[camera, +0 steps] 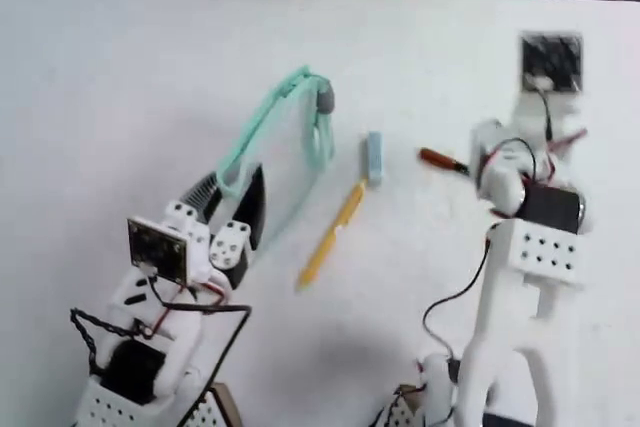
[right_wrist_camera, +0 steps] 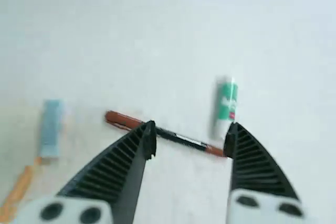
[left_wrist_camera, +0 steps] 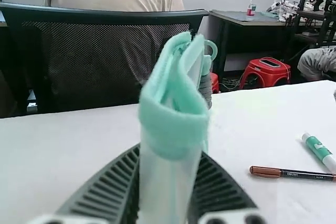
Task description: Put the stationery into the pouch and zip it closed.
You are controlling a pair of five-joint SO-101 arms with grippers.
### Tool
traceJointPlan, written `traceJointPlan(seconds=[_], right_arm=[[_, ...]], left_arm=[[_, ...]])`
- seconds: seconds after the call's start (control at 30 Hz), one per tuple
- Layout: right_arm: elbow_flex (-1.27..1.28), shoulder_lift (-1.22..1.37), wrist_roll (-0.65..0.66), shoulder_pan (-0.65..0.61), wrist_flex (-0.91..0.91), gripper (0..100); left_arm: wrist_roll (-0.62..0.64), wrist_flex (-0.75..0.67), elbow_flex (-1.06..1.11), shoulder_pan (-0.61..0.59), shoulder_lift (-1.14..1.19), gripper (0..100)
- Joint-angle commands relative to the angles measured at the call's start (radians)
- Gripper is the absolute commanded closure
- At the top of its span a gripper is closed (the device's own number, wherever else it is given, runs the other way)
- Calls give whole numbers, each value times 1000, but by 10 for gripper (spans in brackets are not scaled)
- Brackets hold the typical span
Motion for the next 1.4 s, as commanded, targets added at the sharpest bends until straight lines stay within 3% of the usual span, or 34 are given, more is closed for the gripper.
traceJointPlan(seconds=[0.0, 0.27, 0.63, 0.83, 1.03, 1.37], right_arm=[[164, 45, 2, 99, -219, 791], [130, 162, 3, 186, -329, 790], [-571, 740, -6, 180, 82, 793], [-819, 1018, -6, 180, 147, 793], [-884, 1161, -6, 179, 199, 793], [-884, 1185, -6, 185, 179, 827]], left_arm=[[-43, -72, 52, -19, 2, 977], [-63, -87, 64, -19, 2, 976], [-64, -89, 66, -19, 2, 976], [-64, -89, 66, -19, 2, 976], [-64, -89, 66, -18, 2, 976], [-64, -89, 66, -13, 2, 976]])
